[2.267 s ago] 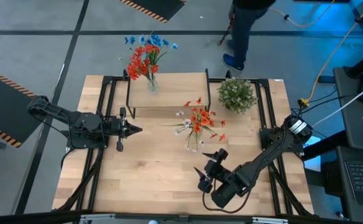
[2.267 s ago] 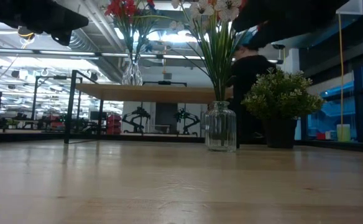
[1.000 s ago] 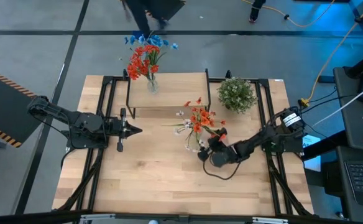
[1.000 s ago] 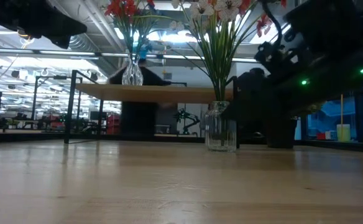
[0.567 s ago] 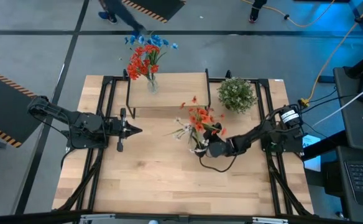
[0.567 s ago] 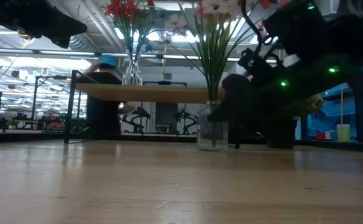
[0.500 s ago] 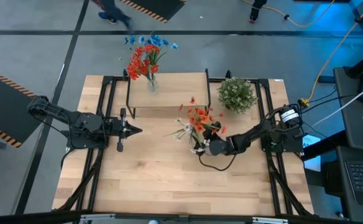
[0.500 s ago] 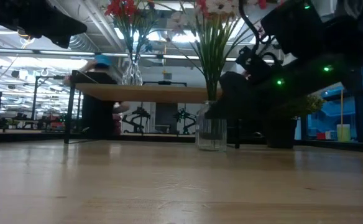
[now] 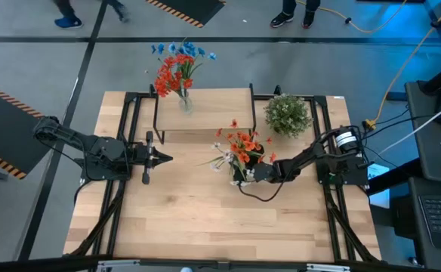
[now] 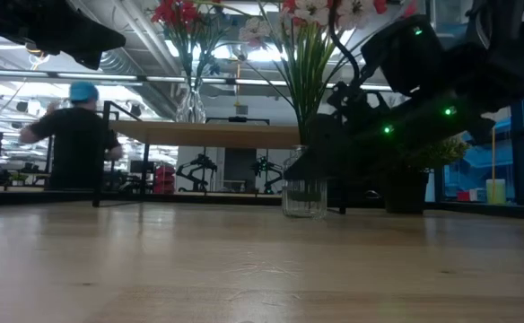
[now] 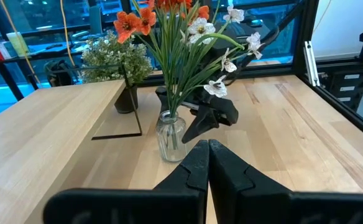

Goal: Pick and place flowers into a vace then onto a shelf
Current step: Put the transparent vase on the shelf

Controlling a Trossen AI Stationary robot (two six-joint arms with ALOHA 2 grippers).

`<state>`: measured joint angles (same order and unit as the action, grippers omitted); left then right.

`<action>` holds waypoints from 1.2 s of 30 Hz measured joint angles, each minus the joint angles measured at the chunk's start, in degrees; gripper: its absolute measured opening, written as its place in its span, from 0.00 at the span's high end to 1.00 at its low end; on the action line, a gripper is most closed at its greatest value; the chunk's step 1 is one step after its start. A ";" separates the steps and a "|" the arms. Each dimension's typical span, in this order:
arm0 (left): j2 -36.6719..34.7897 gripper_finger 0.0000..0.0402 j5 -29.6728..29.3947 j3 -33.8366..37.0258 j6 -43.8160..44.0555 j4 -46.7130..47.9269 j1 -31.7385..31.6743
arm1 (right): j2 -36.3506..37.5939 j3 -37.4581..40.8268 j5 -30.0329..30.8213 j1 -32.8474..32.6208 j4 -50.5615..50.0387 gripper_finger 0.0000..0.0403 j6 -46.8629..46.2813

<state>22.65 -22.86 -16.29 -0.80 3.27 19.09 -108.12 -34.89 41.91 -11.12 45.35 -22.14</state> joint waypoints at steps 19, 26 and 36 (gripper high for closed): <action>-0.01 0.99 -0.01 0.00 -0.02 0.00 0.00 | -0.57 -0.07 -0.01 0.02 1.47 0.28 0.35; 0.00 0.99 -0.01 0.00 -0.02 0.00 0.00 | -0.61 -0.07 -0.18 -0.46 2.71 0.30 1.74; 0.00 0.99 -0.01 0.00 -0.02 0.00 -0.02 | -0.09 -0.07 -0.03 -2.52 3.26 0.30 1.87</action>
<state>22.65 -22.87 -16.29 -0.82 3.27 19.07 -108.20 -34.96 41.88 -13.64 48.61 -20.27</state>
